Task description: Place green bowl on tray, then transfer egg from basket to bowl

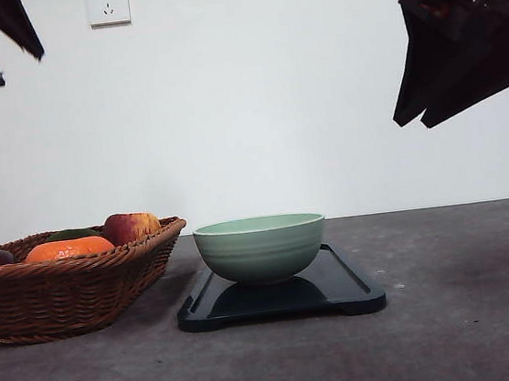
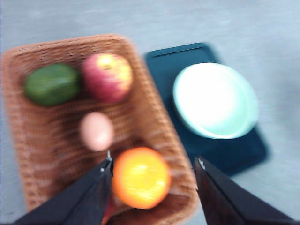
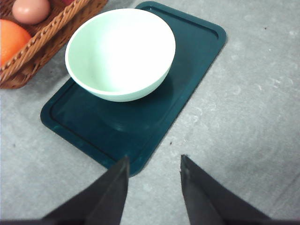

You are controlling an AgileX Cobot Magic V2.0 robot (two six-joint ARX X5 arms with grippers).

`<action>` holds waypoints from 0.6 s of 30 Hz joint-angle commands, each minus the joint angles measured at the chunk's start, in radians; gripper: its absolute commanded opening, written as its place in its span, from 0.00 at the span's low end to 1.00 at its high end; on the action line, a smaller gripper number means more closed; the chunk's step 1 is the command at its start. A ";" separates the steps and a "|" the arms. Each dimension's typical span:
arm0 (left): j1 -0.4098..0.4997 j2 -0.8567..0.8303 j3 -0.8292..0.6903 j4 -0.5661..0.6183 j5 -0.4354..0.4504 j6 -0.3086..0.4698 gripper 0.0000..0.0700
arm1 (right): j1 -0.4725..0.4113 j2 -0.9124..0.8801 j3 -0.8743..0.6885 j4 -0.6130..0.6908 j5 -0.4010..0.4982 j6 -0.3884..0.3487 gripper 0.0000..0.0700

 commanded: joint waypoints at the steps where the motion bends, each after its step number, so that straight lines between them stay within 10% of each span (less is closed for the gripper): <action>1: -0.017 0.049 0.037 0.007 -0.028 -0.020 0.50 | 0.005 0.004 0.005 0.011 0.000 -0.011 0.31; 18: -0.074 0.498 0.304 -0.021 -0.209 -0.051 0.59 | 0.005 0.003 0.005 0.012 0.000 -0.010 0.31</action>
